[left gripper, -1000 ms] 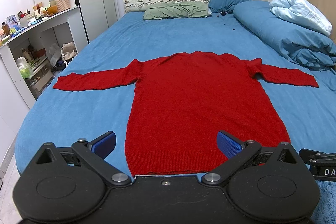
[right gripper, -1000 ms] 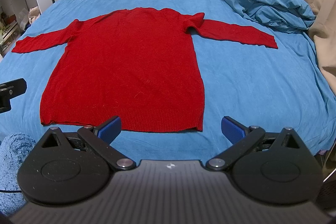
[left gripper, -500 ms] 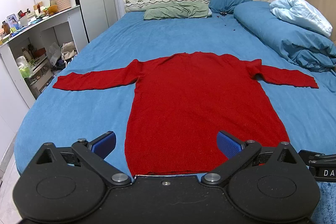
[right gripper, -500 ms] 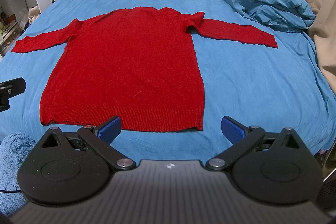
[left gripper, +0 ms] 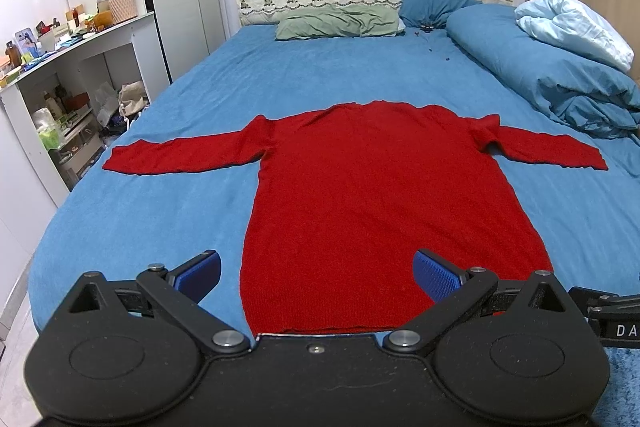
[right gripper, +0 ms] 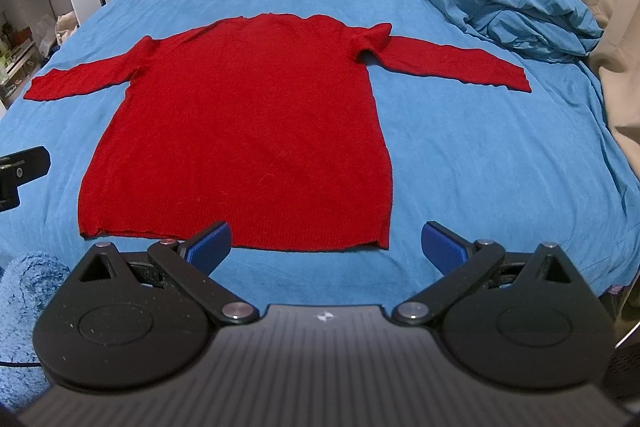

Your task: Fold small clothes

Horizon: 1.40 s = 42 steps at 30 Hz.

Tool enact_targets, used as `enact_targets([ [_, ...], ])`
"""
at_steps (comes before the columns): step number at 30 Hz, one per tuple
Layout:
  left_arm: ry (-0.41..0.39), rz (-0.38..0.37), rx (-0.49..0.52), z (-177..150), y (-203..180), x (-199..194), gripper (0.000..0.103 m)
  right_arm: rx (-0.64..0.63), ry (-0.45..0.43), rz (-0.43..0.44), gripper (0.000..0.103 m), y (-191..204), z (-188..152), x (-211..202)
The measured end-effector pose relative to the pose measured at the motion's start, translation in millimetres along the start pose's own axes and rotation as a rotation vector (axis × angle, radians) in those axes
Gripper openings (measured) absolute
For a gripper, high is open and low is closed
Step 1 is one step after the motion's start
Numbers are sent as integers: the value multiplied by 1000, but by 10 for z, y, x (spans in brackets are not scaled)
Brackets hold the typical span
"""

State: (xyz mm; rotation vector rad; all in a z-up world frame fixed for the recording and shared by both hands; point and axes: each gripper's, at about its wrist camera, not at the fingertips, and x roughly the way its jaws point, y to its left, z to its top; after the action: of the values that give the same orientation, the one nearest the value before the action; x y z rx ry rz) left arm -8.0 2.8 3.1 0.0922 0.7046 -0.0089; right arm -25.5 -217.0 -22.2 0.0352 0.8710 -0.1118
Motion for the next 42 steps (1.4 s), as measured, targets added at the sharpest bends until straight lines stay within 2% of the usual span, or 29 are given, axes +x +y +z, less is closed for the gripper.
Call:
enact_targets([
  [4, -4, -23, 2, 35, -10, 14, 103, 7, -10, 5, 103, -1, 15, 18],
  [8, -44, -47, 23, 268, -67, 36, 103, 31, -43, 2, 103, -113, 139, -2],
  [15, -218, -103, 75, 1193, -378, 294, 103, 81, -146, -56, 103, -558, 772, 50],
  [17, -225, -128, 88, 1459, -525, 486, 103, 117, -172, -60, 103, -766, 1014, 138],
  [22, -134, -264, 40, 2053, -946, 1269, 103, 194, -194, -104, 103, -1254, 1532, 601],
  [26, -53, -252, 66, 2293, -1441, 2049, 103, 245, -172, -147, 103, -1620, 1775, 1154],
  [30, 13, -266, 79, 2266, -1848, 2764, 103, 328, -144, -147, 103, -2016, 1783, 1760],
  [36, 103, -271, 140, 2054, -2333, 3707, 103, 488, -94, -115, 103, -2491, 1545, 2643],
  [39, 172, -287, 120, 1938, -2472, 4082, 103, 588, -117, -108, 103, -2713, 1412, 2976],
  [42, 203, -273, 134, 1851, -2585, 4327, 103, 675, -160, -128, 103, -2951, 1341, 3208],
])
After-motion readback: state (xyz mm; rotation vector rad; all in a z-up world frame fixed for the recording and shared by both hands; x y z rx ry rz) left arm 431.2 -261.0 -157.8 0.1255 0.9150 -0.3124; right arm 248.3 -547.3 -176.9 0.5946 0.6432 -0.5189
